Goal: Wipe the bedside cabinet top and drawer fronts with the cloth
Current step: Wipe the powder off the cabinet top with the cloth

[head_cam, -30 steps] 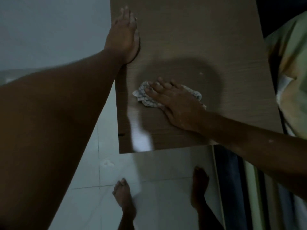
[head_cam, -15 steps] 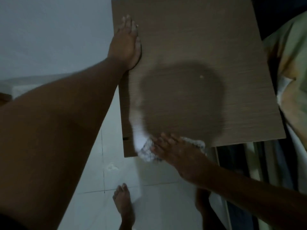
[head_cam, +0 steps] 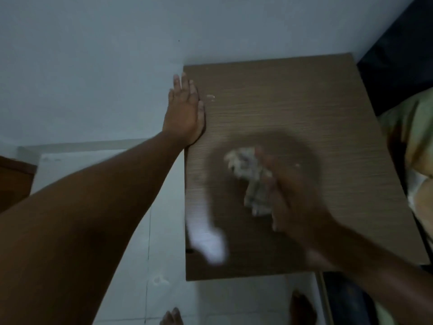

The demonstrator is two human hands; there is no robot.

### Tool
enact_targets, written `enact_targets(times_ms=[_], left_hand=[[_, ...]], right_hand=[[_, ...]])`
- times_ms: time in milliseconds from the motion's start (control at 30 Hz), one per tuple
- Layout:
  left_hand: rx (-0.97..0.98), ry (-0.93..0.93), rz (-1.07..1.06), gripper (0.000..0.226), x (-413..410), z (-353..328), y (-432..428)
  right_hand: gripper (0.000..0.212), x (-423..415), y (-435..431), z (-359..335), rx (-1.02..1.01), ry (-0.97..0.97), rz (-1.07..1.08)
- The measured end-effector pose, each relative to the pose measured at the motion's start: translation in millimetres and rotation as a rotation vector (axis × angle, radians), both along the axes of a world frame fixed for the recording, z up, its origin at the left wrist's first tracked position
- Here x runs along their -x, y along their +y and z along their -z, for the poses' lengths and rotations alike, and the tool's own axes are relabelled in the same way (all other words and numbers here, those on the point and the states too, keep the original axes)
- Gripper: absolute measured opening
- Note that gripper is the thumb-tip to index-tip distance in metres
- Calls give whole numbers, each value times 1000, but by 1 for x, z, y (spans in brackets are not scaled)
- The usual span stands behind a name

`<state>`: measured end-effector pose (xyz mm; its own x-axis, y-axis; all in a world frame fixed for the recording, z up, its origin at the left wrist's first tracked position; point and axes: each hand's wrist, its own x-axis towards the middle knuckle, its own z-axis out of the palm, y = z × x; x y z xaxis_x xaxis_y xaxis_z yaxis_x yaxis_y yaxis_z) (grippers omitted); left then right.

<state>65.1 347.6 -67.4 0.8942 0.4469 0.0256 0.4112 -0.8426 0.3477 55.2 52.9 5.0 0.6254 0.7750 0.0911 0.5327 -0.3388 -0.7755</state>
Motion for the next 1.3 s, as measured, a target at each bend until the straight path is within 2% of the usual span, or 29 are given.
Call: enact_targets(times_ms=[133,233,300,367,400,467,600,833,1133,1200,1300], left_hand=[[149,-12,-64,59,0,11,17],[229,-39,-58,59,0,18,18],[252,-75,-31,59,2,22,18],[268,-92,-33,58,1,22,19],[265,-102,-25,57,1,22,19],[276,-114,-30,57,1,23,19],[292,-140,-38,56,0,26,22],[298,-167,-51,56,-1,26,22],[348,-263,-51,48,5,26,23],[354,-283,-38,39,6,23,20],[362,-270,-30,38,6,19,18]], right_hand=[[44,-85,74,-12,7,-51,240],[46,-139,124,5,2,-49,348],[49,-173,148,28,121,-132,354],[55,-191,165,54,345,-218,302],[60,-191,171,65,454,-277,272],[66,-182,187,78,520,-341,253],[59,-167,215,80,427,-421,88],[53,-155,221,75,373,-400,-138],[57,-100,179,71,369,-325,-212],[58,-88,170,70,383,-347,-217],[60,-74,156,74,350,-406,-226]])
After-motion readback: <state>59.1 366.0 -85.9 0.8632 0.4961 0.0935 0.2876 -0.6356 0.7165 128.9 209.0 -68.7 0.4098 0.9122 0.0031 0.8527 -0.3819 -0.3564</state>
